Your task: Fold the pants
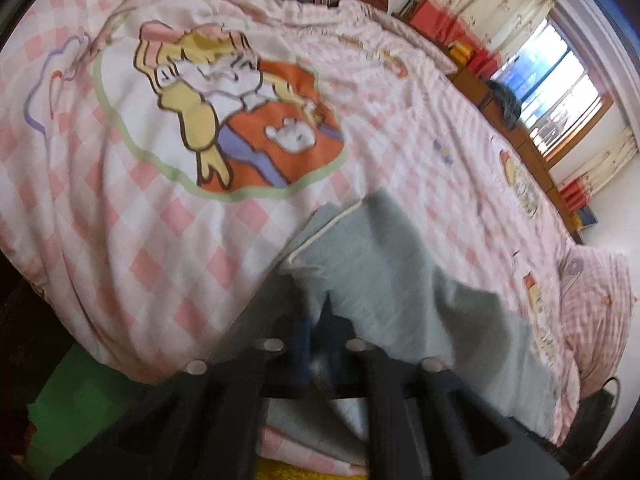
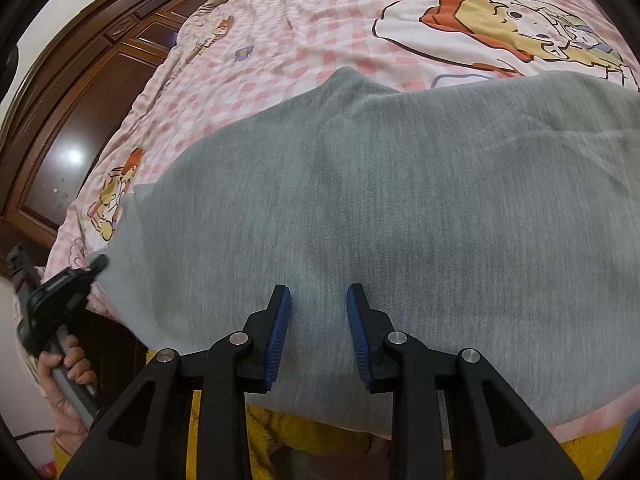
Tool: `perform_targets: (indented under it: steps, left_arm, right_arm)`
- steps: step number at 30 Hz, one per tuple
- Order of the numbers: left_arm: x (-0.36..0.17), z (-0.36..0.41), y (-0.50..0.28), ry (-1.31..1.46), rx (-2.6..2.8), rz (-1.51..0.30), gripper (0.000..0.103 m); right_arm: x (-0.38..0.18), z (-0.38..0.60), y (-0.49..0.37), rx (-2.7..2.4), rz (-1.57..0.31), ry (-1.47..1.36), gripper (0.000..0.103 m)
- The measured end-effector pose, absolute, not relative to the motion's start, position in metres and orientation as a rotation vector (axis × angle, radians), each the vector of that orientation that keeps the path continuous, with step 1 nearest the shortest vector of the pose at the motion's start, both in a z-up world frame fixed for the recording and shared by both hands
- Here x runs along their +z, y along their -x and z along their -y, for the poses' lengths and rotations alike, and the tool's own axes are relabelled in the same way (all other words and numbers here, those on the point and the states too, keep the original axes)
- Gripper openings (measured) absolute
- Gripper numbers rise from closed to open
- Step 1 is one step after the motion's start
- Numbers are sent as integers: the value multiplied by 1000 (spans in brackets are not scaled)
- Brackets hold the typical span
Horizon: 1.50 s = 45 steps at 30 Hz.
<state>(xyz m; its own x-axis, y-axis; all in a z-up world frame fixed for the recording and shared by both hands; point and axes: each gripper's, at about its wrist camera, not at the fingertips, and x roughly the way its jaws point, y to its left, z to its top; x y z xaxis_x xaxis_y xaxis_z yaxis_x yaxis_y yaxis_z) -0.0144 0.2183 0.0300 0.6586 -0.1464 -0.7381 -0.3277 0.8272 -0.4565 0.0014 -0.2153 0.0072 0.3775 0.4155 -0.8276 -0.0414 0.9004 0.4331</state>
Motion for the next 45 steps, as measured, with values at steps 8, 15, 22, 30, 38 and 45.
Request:
perform_targets:
  steps: [8, 15, 22, 30, 38, 45]
  left_arm:
    - [23, -219, 50, 481, 174, -858, 3]
    - [1, -228, 45, 503, 206, -916, 11]
    - [55, -221, 53, 388, 248, -803, 15]
    - [59, -146, -8, 317, -52, -851, 22]
    - [15, -165, -50, 241, 74, -918, 6]
    - [17, -180, -49, 219, 114, -913, 5]
  right_arm:
    - [7, 213, 0, 295, -1145, -364, 30]
    - [10, 210, 0, 288, -1150, -354, 30]
    - [36, 172, -21, 393, -1101, -229, 30]
    - [20, 80, -64, 475, -1143, -103, 30]
    - [7, 57, -106, 393, -1098, -75, 30]
    - [30, 81, -106, 432, -1073, -166, 30]
